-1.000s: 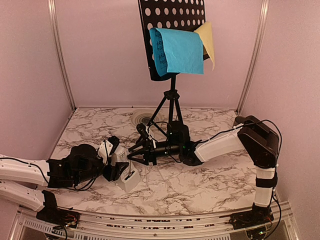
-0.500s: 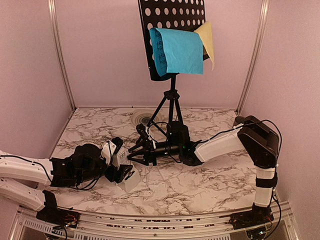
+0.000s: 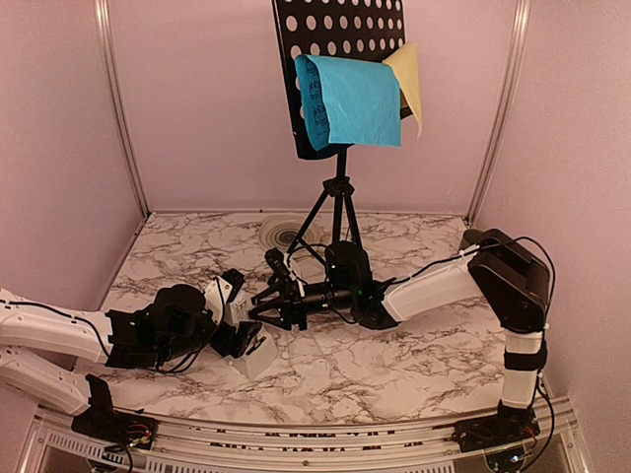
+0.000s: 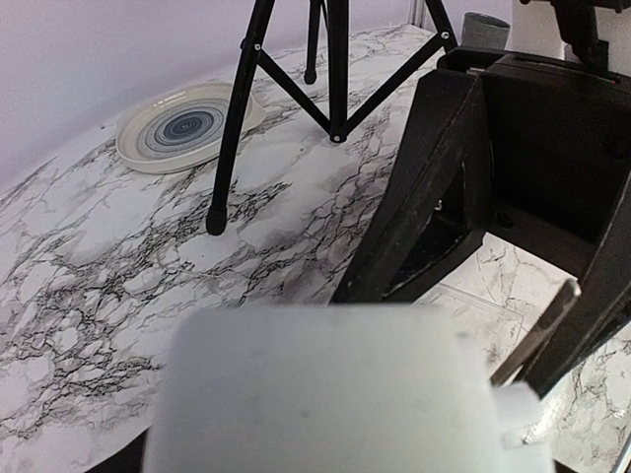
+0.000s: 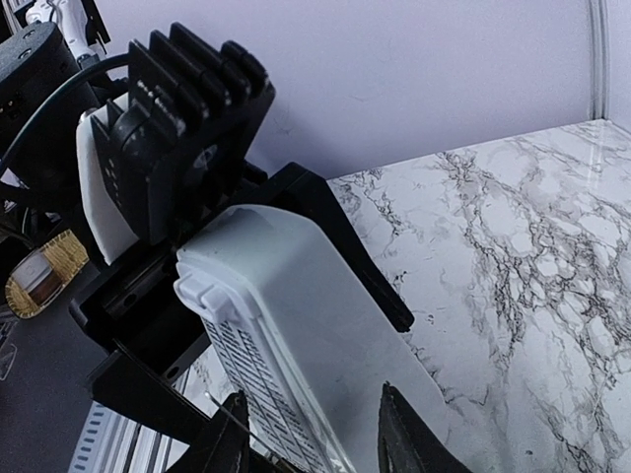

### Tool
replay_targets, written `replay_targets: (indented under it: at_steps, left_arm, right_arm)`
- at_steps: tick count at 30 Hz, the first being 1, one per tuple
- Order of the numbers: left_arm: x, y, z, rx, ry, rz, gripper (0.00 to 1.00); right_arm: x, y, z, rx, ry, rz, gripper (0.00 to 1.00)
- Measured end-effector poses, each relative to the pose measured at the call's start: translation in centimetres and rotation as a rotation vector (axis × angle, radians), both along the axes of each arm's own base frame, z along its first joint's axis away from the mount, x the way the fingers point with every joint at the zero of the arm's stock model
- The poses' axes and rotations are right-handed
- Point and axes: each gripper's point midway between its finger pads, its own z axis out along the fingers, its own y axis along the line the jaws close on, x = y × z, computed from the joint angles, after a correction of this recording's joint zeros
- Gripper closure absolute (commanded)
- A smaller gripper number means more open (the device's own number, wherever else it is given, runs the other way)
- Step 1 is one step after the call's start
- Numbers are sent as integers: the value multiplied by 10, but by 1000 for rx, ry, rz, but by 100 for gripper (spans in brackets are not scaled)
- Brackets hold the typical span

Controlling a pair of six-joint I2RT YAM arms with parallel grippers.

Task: Pack up the instrument practice props
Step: Hook the pendulum on the metronome.

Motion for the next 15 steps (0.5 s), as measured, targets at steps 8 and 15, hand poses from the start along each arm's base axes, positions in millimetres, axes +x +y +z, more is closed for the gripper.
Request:
replay_targets:
  at_steps: [8,15]
  left_arm:
    - [4,-1,-1,-1,-1,20,22]
    - [4,-2,1,-9,-1,19,27]
  right_arm:
    - [-1,1,4,-1,-10,-9,58]
    - [-1,-2,12,9,-23,-19,58]
